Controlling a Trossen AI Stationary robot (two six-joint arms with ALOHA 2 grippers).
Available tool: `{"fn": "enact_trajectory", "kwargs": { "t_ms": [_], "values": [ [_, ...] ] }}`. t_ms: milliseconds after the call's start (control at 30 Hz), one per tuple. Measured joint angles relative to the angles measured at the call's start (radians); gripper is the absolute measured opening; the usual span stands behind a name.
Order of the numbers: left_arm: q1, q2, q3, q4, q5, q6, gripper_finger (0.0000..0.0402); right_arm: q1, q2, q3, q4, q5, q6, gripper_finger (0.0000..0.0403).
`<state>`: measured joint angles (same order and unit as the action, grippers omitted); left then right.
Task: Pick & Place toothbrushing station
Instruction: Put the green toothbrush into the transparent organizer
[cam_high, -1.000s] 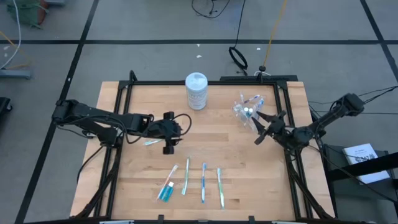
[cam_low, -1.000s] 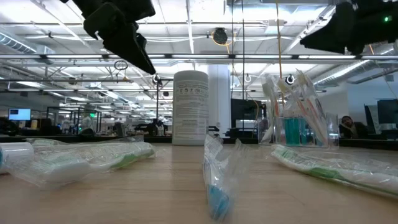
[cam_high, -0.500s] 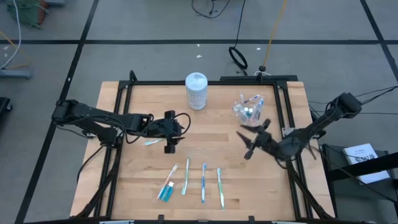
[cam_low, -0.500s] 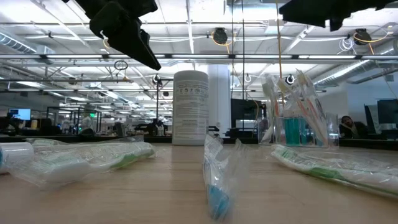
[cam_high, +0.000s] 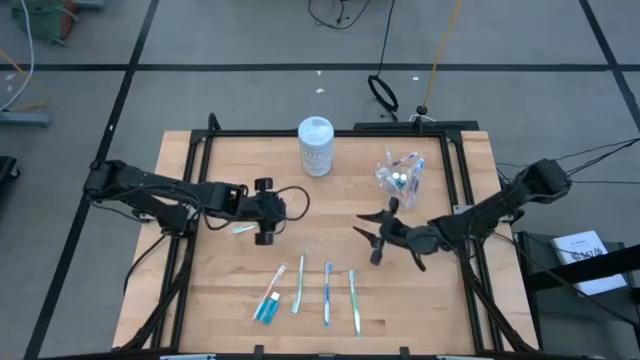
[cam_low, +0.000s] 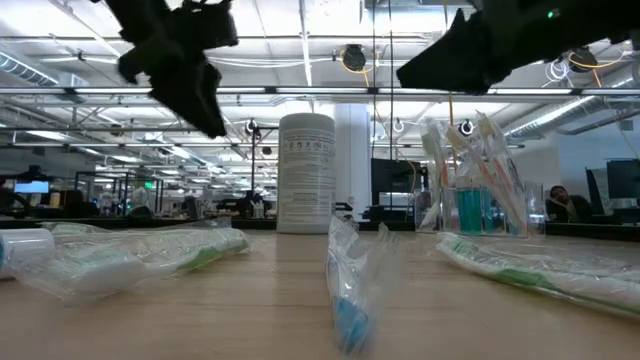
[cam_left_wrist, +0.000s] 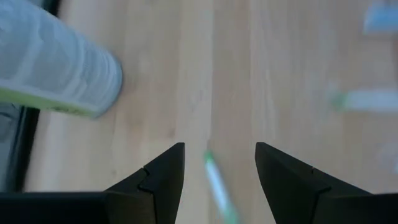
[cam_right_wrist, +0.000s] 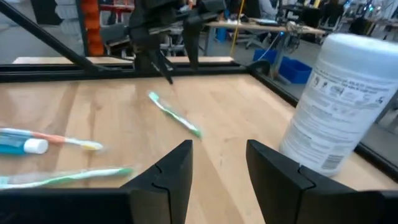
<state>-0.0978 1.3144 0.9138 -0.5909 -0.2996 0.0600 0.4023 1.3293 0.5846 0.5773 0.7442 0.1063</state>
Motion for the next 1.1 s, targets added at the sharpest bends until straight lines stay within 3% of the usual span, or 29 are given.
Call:
{"fn": "enact_trajectory", "kwargs": {
  "t_ms": [233, 567, 633, 800, 967, 1100],
  "values": [
    [-0.003, 0.008, -0.019, -0.24, -0.001, 0.589, 0.0202, -0.048, 0.01, 0.0, -0.014, -0.121, 0.068, 0.0141],
    [-0.001, 0.009, -0.187, -0.141, -0.077, 1.456, 0.0202, -0.049, 0.01, 0.0, -0.041, -0.121, 0.069, 0.0141],
    [0.003, 0.009, -0.196, -0.064, -0.054, 1.514, 0.0202, -0.049, 0.01, 0.0, -0.042, -0.121, 0.069, 0.0141],
    [0.019, 0.011, -0.197, 0.046, 0.145, 1.484, 0.0202, -0.049, 0.01, 0.0, -0.041, -0.121, 0.069, 0.0141],
    [0.028, 0.048, -0.198, 0.02, 0.074, 1.568, 0.0202, -0.049, 0.01, 0.0, -0.045, -0.121, 0.069, 0.0141],
    [0.042, 0.112, -0.198, 0.015, 0.081, 1.672, 0.0202, -0.048, 0.01, 0.0, -0.051, -0.121, 0.069, 0.0141]
  ]
}}
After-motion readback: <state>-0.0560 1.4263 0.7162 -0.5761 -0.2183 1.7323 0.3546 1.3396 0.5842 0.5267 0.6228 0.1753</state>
